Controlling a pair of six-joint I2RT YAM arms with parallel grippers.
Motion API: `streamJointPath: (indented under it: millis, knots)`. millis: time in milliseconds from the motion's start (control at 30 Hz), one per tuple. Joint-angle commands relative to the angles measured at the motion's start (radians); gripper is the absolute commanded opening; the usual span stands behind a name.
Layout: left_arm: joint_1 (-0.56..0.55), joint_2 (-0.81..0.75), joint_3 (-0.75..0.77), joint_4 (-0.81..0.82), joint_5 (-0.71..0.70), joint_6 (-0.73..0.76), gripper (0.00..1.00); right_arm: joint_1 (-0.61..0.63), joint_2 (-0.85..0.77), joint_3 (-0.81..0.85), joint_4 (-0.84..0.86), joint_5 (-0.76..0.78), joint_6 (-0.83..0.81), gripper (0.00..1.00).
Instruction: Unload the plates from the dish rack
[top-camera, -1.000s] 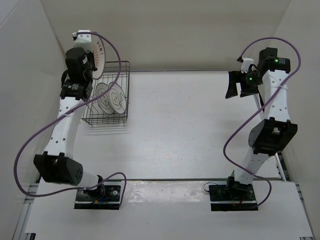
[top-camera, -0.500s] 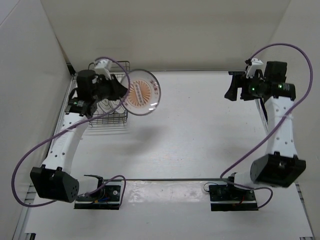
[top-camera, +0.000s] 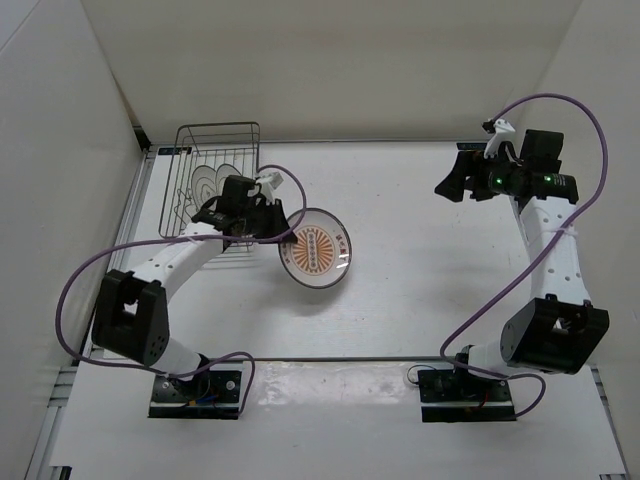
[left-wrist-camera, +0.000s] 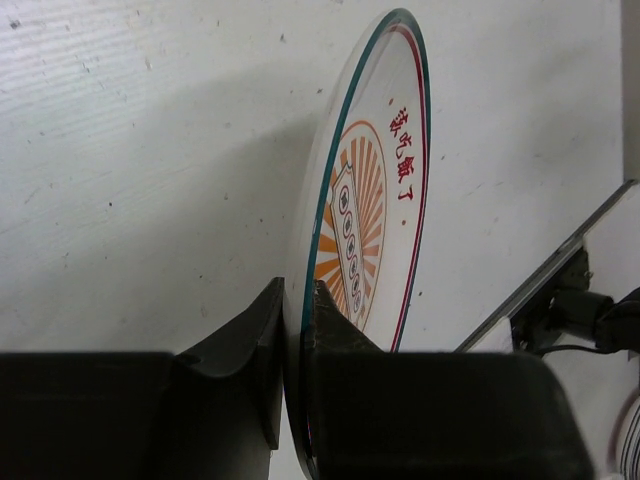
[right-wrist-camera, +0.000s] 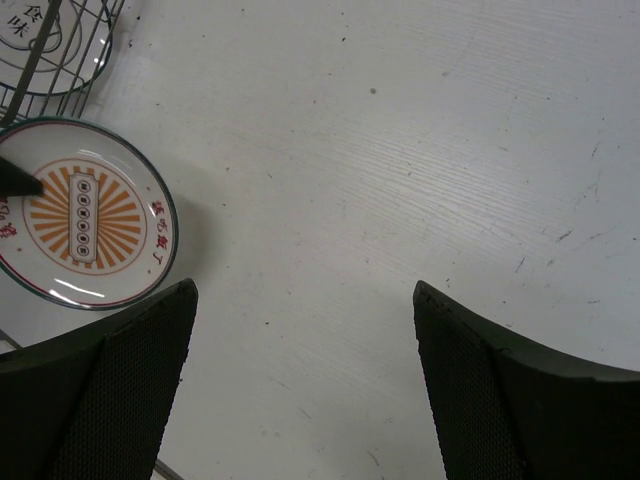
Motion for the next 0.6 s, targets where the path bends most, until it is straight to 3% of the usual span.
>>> streamJointPath:
  millis: [0, 567]
  knots:
    - [-0.016, 0.003, -0.028, 0.026, 0.056, 0.035, 0.0, -0.003, -0.041, -0.014, 0.047, -0.038, -0.007, 0.9]
    - [-0.033, 0.003, -0.264, -0.012, -0.008, 0.082, 0.0, -0.001, -0.044, -0.075, 0.032, -0.06, -0.045, 0.9]
